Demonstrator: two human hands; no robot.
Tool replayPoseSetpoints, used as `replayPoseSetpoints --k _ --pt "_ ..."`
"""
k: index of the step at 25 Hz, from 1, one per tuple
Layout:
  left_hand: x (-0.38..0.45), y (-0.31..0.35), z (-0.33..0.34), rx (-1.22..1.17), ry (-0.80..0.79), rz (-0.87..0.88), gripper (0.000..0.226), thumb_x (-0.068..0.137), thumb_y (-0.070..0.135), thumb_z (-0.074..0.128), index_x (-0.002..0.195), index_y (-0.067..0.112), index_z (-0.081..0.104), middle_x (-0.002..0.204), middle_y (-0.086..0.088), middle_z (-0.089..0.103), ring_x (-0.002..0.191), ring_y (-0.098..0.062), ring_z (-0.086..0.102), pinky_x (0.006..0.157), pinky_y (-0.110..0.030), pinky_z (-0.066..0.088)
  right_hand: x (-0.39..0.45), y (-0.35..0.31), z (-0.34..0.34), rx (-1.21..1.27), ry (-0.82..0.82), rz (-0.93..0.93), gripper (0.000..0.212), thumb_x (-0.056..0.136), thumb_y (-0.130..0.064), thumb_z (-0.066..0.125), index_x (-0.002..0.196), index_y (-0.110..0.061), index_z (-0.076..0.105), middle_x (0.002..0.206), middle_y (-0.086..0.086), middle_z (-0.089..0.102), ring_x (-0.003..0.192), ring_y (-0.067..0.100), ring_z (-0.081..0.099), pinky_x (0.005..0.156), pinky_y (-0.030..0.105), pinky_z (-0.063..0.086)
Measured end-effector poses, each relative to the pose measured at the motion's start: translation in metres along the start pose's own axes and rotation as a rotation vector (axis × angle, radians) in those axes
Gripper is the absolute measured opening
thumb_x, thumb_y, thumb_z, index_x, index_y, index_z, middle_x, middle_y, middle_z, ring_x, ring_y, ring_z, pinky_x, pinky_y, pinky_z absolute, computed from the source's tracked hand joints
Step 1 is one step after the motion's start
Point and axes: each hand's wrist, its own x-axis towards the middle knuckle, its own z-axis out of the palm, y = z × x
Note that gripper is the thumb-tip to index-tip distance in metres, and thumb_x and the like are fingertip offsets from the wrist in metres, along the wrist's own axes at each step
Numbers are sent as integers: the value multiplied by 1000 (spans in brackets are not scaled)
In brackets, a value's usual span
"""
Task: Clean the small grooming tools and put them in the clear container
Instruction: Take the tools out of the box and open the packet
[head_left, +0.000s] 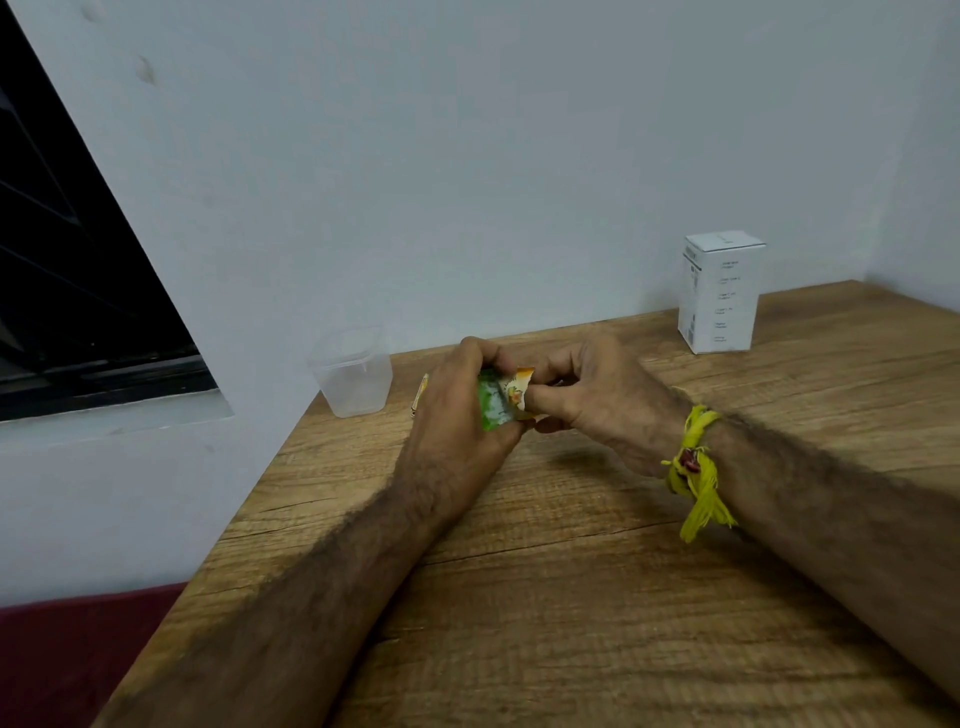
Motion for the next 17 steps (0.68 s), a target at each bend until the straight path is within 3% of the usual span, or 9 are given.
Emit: replayPoseSetpoints --k 4,11,17 --pt "1 -1 -2 -65 26 -46 50 74 22 89 106 28 51 104 12 60 100 -9 61 80 -39 58 2 -1 1 24 -6 -19 10 88 -9 70 87 -1 75 88 18 75 87 30 73 77 42 63" --pt "3 -6 -7 -149 100 -123 58 67 15 92 107 25 50 107 7 62 100 -13 64 83 -40 58 7 -4 -12 306 36 93 20 95 -8 64 102 11 65 105 27 70 85 25 71 80 43 61" --pt "2 -3 -5 -160 50 -103 56 72 19 90 109 25 49 108 4 62 101 -14 65 79 -41 60 1 -4 -8 -19 25 -142 10 84 -5 77 93 -6 78 87 9 77 83 26 74 76 41 63"
